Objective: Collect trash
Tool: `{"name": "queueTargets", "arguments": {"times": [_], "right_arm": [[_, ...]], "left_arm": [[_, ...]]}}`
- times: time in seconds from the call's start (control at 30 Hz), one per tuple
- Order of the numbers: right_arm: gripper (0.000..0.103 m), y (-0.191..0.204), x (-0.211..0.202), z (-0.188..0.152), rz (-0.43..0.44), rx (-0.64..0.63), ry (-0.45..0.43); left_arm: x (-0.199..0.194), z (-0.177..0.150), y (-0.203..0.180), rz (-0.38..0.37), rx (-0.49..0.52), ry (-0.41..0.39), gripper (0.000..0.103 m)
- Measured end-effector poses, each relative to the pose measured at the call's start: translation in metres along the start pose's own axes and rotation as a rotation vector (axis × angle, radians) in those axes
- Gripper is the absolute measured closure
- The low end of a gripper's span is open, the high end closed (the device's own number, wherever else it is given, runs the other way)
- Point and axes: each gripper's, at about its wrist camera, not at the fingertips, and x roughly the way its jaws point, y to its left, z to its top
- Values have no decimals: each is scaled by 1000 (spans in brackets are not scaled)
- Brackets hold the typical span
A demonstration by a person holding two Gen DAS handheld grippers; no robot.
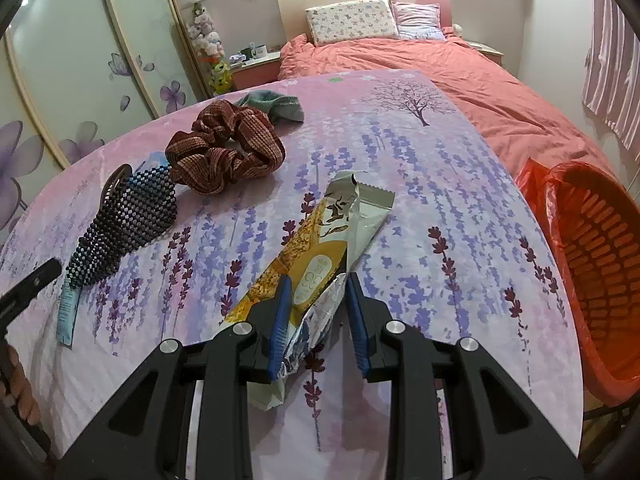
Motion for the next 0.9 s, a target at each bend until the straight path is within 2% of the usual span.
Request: {"name": "queueTargets", "arguments": {"times": [0.03, 0.13, 0.3, 0.47, 0.53, 0.57, 0.6, 0.77, 0.9], "right_arm": [[75, 1, 1, 0, -3, -2, 0], [75, 2, 2, 0, -9, -4, -4], [72, 4, 3, 1, 2, 5, -2], [66, 19, 6, -2, -12, -37, -12], [71, 23, 6, -3, -9, -55, -10], [82, 23, 6, -3, -8, -56, -8], [85, 22, 5, -4, -2, -52, -9], [91, 4, -8, -8, 47, 1, -28], [92, -1, -17, -5, 44, 12, -45]], "left_arm": [[4, 2, -1, 7, 1, 6, 69], [12, 6, -9, 8, 23, 15, 69], [19, -5, -26, 33, 94, 31, 69], [22, -5, -18, 25, 48, 49, 74], [22, -7, -23, 44, 68, 51, 74], [22, -7, -24, 48, 74, 51, 74], [21, -8, -24, 50, 75, 50, 74], [15, -14, -12, 48, 25, 43, 75], [8, -12, -2, 44, -1, 33, 75]]}}
